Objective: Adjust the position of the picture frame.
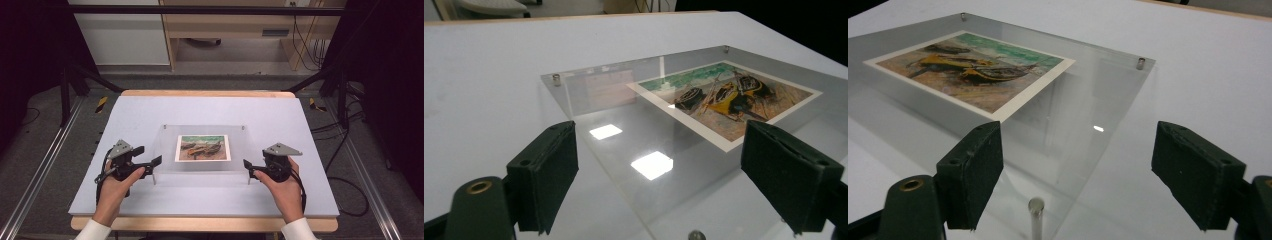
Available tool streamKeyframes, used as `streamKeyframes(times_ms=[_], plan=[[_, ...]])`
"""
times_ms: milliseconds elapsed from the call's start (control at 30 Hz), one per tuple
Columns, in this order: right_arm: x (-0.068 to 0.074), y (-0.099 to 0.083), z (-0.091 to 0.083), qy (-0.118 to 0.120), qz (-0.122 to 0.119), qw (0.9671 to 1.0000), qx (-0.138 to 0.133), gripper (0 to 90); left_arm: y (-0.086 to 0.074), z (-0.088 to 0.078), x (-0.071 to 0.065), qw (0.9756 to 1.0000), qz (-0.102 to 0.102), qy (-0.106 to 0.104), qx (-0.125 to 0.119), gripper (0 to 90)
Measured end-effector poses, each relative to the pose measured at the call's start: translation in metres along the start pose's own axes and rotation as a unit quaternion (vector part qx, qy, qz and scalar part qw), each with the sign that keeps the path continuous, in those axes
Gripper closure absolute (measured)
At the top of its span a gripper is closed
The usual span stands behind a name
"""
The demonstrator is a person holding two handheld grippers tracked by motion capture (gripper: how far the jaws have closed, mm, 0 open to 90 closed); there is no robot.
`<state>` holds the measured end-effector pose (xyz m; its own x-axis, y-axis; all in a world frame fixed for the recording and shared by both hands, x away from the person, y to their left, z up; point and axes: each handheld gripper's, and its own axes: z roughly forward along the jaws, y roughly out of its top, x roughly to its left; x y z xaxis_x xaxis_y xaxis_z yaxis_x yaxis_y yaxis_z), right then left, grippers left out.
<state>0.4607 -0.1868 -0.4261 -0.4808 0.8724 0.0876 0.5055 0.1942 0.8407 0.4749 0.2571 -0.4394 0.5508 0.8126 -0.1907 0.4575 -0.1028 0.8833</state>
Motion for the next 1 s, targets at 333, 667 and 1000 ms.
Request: streamKeyframes(times_ms=[333,667,1000], plan=[[0.002,-0.009,0.014,0.033,0.024,0.9992,0.006,19.8,-0.017,0.002,0.0,0.9998,-0.005,0.014,0.01,15.0],[0.0,-0.011,0.021,0.045,0.045,0.9979,0.012,19.3,-0.022,0.01,0.001,0.9992,-0.035,-0.005,0.017,15.7],[0.0,-0.013,0.028,0.062,0.056,0.9964,0.014,18.6,-0.025,0.016,0.0,0.9965,-0.071,-0.039,0.021,16.0]])
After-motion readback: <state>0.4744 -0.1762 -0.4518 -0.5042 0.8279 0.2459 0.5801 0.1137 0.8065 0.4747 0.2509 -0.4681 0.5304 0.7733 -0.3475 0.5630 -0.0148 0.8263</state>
